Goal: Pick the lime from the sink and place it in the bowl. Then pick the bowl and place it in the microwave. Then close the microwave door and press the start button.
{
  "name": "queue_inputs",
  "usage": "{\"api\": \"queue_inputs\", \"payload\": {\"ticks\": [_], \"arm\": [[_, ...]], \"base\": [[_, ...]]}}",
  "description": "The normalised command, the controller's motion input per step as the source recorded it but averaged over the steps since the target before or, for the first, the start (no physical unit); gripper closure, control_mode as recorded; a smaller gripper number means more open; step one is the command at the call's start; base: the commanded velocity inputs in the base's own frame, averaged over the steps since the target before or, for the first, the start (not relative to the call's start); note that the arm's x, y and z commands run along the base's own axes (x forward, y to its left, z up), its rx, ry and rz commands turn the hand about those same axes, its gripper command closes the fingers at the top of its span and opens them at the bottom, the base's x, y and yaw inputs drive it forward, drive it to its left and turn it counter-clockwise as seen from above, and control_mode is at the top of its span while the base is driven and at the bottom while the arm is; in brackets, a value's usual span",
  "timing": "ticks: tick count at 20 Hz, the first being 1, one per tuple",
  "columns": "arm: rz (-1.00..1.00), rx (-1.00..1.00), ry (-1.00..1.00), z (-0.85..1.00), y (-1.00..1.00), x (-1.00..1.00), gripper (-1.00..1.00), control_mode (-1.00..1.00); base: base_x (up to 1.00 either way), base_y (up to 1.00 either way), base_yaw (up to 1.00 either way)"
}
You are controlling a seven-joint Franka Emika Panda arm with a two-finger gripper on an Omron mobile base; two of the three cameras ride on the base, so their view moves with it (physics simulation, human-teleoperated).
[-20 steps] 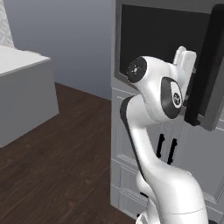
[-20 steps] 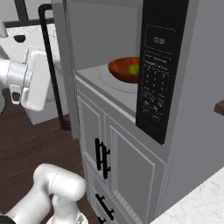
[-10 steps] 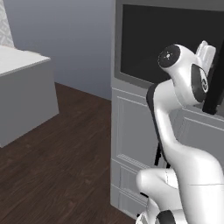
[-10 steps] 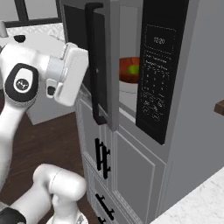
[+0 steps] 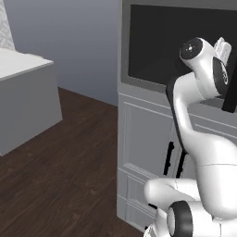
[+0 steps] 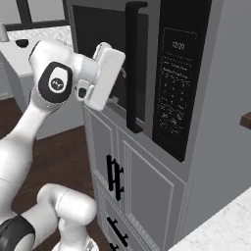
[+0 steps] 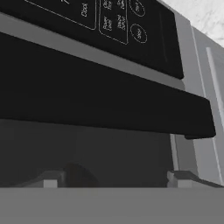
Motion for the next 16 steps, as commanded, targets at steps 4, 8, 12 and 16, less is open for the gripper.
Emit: {"api": "queue_inputs", "payload": {"ticks": [4,8,12,16], "arm": [[0.0,0.04,-0.05,-0.22,-0.44,0.52,-1.0,-1.0],[0.0,0.02,-0.1,-0.36,-0.31,0.42,-1.0,-1.0],[0.0,-0.08,-0.16,-0.47,0.53,-0.09,-1.0,-1.0],[0.0,-0.03,-0.05,0.04,0.32,-0.64,-1.0,-1.0]], "base": [[0.0,0.0,0.0],[0.0,0.0,0.0],[0.0,0.0,0.0],[0.0,0.0,0.0]]}}
